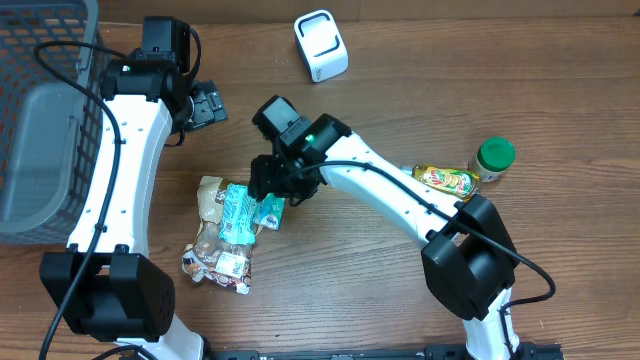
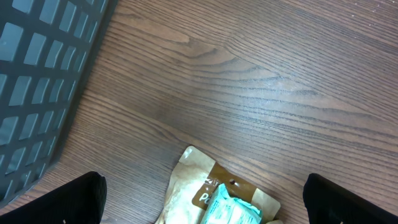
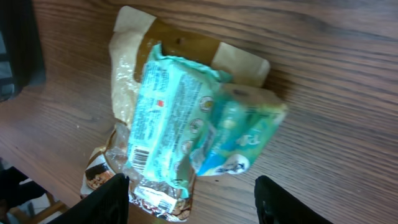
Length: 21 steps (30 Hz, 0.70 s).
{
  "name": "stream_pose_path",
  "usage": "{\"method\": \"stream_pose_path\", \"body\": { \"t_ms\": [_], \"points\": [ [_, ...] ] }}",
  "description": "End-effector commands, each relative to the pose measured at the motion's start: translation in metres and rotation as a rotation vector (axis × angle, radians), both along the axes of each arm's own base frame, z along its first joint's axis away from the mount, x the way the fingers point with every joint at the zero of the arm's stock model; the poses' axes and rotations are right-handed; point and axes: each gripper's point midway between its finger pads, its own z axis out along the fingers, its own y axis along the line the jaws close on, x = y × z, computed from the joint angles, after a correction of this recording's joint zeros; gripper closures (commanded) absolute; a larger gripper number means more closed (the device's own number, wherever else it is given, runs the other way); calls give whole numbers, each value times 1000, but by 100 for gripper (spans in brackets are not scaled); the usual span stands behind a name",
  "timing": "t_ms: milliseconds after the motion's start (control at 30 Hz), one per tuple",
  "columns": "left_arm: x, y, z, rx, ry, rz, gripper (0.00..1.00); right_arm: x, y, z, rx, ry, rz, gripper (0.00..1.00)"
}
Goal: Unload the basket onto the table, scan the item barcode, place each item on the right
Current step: 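Lower the right gripper onto the teal pack and close on it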
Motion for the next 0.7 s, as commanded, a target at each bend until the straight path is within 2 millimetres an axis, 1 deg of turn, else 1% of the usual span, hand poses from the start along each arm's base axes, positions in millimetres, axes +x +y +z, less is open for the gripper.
{"method": "stream_pose_path", "body": {
  "t_ms": [0, 33, 67, 100, 133, 267, 667],
  "points": [
    [0, 0, 8, 0, -18, -13, 0, -1, 2, -4, -27, -29, -1, 38],
    [0, 0, 8, 0, -18, -13, 0, -1, 3, -5, -30, -31, -3, 32],
    [0, 0, 8, 0, -18, -13, 0, -2, 3, -5, -31, -31, -6, 22],
    [0, 0, 8, 1, -18, -13, 0, -3, 4, -5, -31, -32, -5, 20],
    [0, 0, 8, 0, -18, -13, 0, -3, 4, -5, -34, -35, -4, 19],
    [0, 0, 8, 1, -18, -13, 0, -3, 4, -5, -35, -37, -4, 0],
    [0, 0, 8, 0, -18, -13, 0, 2, 0, -6, -57, -60, -17, 0]
  ]
}}
